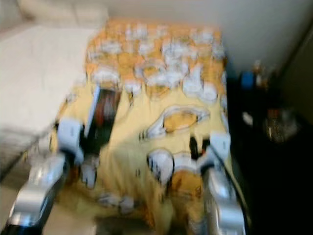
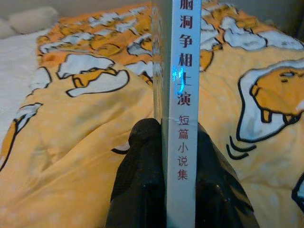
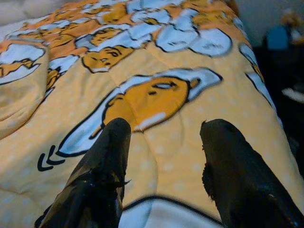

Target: Clean up the room

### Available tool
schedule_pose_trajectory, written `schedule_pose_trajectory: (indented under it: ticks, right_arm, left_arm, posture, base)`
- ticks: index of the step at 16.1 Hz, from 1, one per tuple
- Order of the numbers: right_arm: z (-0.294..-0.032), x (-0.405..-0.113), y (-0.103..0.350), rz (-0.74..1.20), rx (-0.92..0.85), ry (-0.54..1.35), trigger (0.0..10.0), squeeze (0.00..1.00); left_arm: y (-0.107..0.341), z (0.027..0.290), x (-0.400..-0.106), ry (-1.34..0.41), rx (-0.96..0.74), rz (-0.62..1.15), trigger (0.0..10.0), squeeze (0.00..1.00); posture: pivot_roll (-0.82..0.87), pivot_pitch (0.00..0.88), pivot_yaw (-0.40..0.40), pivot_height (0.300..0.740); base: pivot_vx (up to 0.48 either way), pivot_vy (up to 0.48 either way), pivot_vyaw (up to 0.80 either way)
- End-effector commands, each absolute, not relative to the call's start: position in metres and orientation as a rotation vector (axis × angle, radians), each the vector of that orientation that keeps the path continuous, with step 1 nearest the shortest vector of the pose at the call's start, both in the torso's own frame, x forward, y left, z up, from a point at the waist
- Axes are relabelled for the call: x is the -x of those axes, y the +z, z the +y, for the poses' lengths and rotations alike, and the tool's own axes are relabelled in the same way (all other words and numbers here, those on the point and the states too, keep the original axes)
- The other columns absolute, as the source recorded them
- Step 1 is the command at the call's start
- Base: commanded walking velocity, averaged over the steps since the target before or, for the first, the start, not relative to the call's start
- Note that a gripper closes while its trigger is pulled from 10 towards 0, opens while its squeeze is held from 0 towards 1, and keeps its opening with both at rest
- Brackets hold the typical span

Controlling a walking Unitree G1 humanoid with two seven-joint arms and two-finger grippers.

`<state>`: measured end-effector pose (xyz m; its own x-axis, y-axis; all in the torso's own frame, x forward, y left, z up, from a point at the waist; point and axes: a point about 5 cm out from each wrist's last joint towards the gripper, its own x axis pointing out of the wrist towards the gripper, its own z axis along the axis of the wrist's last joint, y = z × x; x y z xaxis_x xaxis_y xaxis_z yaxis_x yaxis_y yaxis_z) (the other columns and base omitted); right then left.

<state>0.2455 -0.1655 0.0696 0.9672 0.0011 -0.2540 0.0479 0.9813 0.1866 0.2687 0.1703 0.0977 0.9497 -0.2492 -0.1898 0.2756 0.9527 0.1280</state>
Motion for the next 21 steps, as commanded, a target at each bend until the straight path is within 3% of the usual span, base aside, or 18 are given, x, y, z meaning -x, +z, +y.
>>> schedule_pose_trajectory:
  ticks: [1, 6, 21]
  right_arm:
    - [-0.16, -0.249, 0.076, 0.241, -0.193, -0.006, 10.0, 0.0]
    - [-0.158, -0.252, 0.077, 0.24, -0.189, 0.011, 10.0, 0.0]
    - [-0.148, -0.261, 0.077, 0.23, -0.189, 0.047, 10.0, 0.0]
  left_arm:
    - [0.114, 0.171, -0.274, -0.252, -0.171, 0.11, 10.0, 0.0]
    - [0.114, 0.172, -0.274, -0.238, -0.161, 0.117, 10.0, 0.0]
    - [0.115, 0.176, -0.277, -0.206, -0.155, 0.121, 10.0, 0.0]
  posture:
    - [-0.11, 0.0, 0.044, 0.74]
    - [-0.1, 0.0, 0.039, 0.74]
    - [-0.08, 0.0, 0.025, 0.74]
  base:
    - [0.0, 0.394, -0.69]
    - [0.0, 0.395, -0.59]
    - [0.0, 0.408, 0.0]
